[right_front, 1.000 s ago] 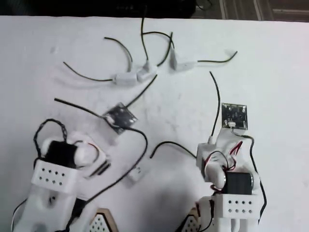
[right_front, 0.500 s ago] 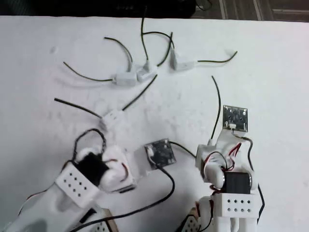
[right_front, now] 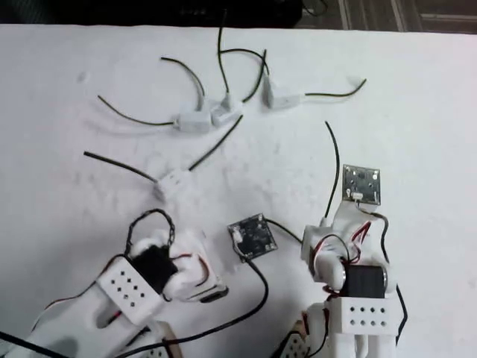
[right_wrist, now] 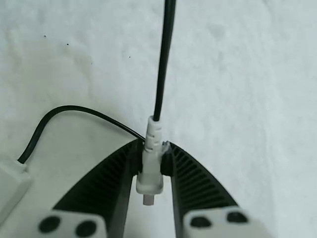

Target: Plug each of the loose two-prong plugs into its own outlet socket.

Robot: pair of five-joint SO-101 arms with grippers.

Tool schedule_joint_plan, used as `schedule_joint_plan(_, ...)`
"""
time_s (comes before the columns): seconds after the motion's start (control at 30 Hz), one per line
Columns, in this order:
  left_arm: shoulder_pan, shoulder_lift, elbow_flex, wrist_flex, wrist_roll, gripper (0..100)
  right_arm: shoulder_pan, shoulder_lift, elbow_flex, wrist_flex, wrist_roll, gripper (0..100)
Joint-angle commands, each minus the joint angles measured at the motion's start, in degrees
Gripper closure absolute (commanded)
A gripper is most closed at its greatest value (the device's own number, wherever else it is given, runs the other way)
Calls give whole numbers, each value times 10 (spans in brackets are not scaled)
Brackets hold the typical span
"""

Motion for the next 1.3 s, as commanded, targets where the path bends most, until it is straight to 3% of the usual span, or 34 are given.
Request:
schedule_joint_plan(0.0,48,-4,5,-11,40,755,3,-6,-3,-10,-2,981)
schedule_joint_plan(0.23,59,15,4,-39,80,755,3,-6,-2,-10,-1,981)
schedule_joint_plan(0.4,56,165,-45,-61,80,755,3,-6,-2,-10,1,981)
schedule_joint_plan(0.7,-88,389,-179,-60,69,755,3,-2,-1,-10,2,981)
schedule_joint_plan(0.9,-160,412,-200,-62,35,762,3,-2,-1,-9,2,981)
schedule_joint_plan(1.07,-193,414,-212,-64,32,836,3,-2,-1,-8,2,981)
schedule_joint_plan(1.27,-205,409,-238,-46,35,736,3,-2,0,-8,3,981)
